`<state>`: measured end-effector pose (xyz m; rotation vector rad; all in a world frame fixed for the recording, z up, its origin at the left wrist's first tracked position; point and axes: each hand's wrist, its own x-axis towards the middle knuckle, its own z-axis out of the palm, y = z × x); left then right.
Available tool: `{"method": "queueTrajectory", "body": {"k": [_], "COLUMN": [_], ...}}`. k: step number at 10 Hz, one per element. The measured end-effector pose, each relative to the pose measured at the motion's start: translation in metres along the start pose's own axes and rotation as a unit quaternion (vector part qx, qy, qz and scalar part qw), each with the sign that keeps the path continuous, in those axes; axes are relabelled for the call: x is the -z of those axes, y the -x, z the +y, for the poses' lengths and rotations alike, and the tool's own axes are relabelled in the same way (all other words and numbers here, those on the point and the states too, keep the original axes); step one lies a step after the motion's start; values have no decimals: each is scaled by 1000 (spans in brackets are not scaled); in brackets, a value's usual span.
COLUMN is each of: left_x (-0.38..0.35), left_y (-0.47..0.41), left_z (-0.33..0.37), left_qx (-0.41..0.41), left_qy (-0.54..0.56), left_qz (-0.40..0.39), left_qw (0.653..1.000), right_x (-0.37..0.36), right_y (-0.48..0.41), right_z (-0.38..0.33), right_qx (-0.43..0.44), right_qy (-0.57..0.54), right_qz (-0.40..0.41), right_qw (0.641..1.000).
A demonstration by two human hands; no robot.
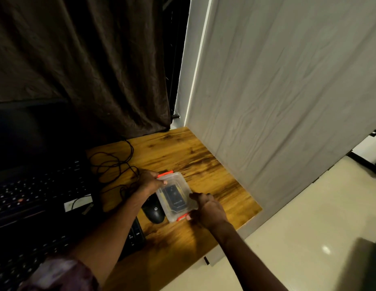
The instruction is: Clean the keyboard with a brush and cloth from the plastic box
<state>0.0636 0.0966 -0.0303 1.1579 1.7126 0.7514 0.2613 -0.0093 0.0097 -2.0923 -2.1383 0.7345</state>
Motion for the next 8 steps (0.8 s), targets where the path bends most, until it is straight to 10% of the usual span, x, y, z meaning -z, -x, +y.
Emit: {"method": "queueTrajectory", "body": {"k": [8], "left_x": [9], "left_y": [26], "left_z": [-12], "left_qx": [-175], "left_qy": [-254], "left_qz": [33], "left_qw": [951], "right_x": [-6], "right_y": [-3], "right_z": [9], "right_qx": [-16], "right_qy": [-64], "right_qz": [-27], "right_qw": [997]}}
